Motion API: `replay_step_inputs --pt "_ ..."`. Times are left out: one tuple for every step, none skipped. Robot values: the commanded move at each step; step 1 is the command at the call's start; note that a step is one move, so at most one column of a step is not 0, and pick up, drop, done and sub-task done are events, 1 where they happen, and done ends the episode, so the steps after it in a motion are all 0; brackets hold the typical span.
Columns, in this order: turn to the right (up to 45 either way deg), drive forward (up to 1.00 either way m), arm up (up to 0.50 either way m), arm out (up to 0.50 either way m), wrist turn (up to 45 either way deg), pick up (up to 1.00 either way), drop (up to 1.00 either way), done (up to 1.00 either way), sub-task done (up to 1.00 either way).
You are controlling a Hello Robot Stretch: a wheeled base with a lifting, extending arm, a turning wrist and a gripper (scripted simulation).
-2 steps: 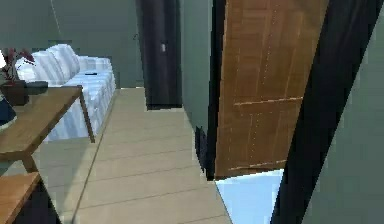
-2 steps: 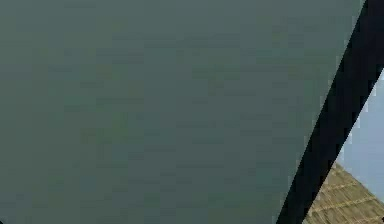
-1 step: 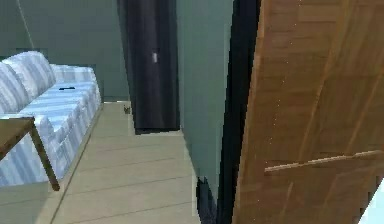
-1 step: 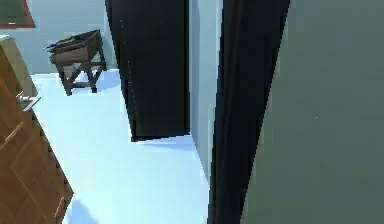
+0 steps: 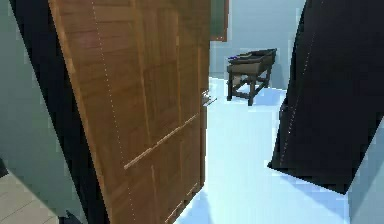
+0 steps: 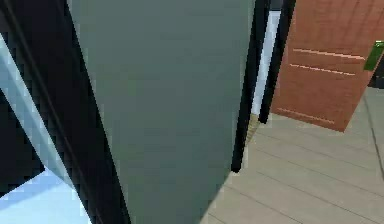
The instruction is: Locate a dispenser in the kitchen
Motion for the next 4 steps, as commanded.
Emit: replay_step_inputs --pt "24.0 0.00 0.00 0.00 0.0 0.00 0.00 0.00 0.00" --pt "0.0 1.00 0.00 0.00 0.0 0.00 0.00 0.00 0.00" --pt "6.0 0.00 0.00 0.00 0.0 0.00 0.00 0.00 0.00" --pt "0.0 0.35 0.00 0.00 0.0 0.00 0.00 0.00 0.00"
